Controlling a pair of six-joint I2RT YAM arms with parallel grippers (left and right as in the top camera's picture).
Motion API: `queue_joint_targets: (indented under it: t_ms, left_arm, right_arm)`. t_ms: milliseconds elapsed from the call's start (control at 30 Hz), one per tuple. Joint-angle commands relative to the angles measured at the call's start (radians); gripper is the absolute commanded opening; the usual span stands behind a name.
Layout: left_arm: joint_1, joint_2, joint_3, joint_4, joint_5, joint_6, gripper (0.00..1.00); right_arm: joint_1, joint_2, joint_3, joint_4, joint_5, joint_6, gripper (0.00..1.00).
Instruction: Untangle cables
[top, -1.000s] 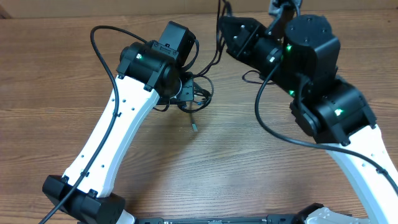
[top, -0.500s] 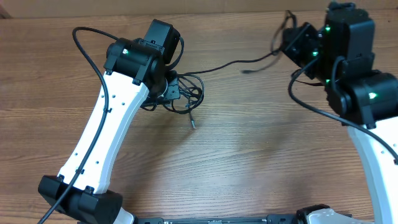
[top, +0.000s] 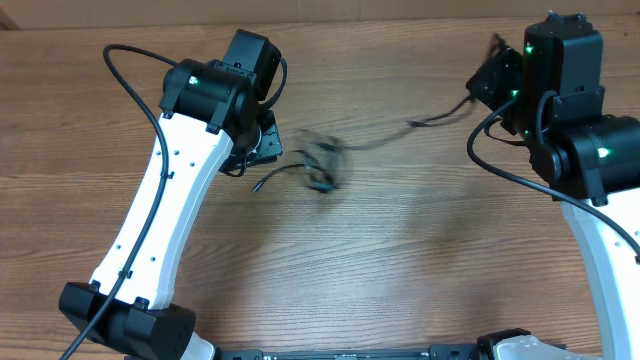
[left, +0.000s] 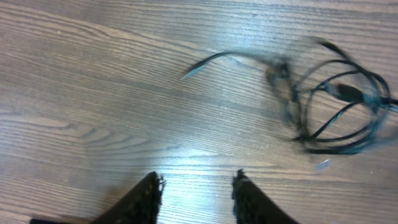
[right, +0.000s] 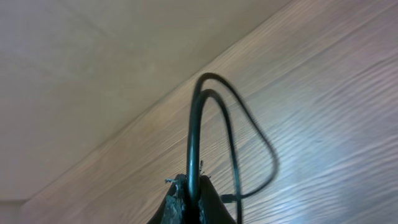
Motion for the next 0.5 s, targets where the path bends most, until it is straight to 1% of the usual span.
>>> queue_joint_targets:
  t_ms: [0, 33, 100, 300, 367, 467]
  left_arm:
    - [0.006, 0.008, 0.007, -0.001, -0.020, -0.007, 0.50]
    - [0.006, 0.008, 0.007, -0.001, -0.019, -0.007, 0.58]
    - [0.006, 0.008, 0.007, 0.000, -0.012, -0.006, 0.63]
    - [0.004, 0.008, 0.007, 0.002, 0.016, -0.006, 0.65]
    - [0.004, 0.008, 0.007, 0.003, 0.027, -0.006, 0.66]
    - [0.004, 0.008, 0.007, 0.007, 0.053, -0.002, 0.69]
  right_arm:
    - [-0.003, 0.013, 0.013, 0.002, 0.074, -0.009, 0.04]
    - [-0.003, 0.016, 0.013, 0.002, 0.061, -0.009, 0.04]
    - [-0.003, 0.027, 0.013, 0.003, 0.006, -0.009, 0.04]
    - [-0.003, 0.040, 0.013, 0.040, -0.299, -0.025, 0.04]
    - [-0.003, 0.040, 0.013, 0.074, -0.428, -0.060, 0.04]
    - [-0.003, 0.040, 0.013, 0.137, -0.619, -0.066, 0.04]
